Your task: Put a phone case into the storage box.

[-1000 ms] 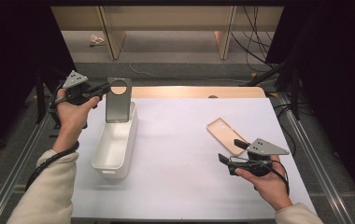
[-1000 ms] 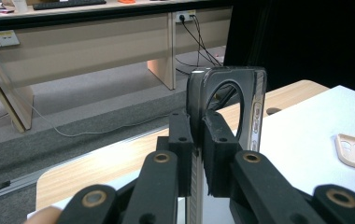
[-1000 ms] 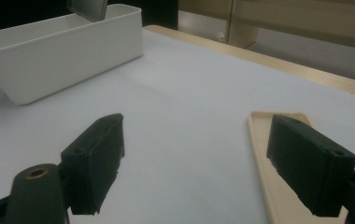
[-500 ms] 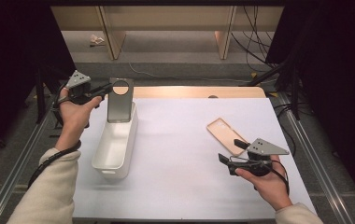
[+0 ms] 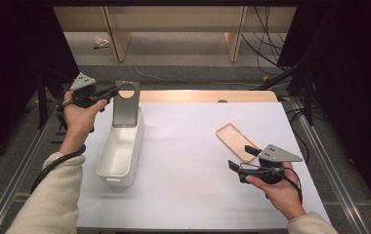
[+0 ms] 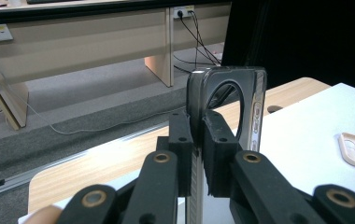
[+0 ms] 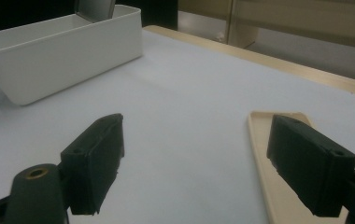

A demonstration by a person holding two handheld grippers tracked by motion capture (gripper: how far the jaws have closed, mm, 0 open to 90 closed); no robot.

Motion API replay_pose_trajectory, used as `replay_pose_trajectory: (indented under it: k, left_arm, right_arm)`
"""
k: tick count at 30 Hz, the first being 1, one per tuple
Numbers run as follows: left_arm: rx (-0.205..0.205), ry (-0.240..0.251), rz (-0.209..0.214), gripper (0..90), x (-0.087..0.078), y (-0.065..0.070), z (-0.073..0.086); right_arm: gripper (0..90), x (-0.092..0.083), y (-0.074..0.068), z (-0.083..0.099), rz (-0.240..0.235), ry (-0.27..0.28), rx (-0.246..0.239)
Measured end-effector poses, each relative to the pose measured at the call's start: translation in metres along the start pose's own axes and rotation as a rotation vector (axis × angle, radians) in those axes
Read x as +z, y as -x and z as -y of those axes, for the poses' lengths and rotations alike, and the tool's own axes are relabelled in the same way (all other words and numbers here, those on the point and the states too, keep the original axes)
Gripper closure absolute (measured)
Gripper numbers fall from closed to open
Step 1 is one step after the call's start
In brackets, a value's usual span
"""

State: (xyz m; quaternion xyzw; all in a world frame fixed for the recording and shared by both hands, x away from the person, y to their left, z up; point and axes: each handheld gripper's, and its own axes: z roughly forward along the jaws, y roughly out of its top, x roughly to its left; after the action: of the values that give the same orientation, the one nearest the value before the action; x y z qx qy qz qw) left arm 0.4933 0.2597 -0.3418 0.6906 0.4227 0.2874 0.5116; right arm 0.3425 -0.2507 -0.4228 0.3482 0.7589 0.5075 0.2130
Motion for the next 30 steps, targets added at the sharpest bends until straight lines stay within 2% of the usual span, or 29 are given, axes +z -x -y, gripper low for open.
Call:
replay_pose_trajectory:
  k: [30]
  left_arm:
    - [-0.015,-0.019,-0.008,83.0,0.016,-0.007,-0.002]
  right_arm:
    - [20.1,0.0,0.001,0.0,0.003,-0.002,0.001]
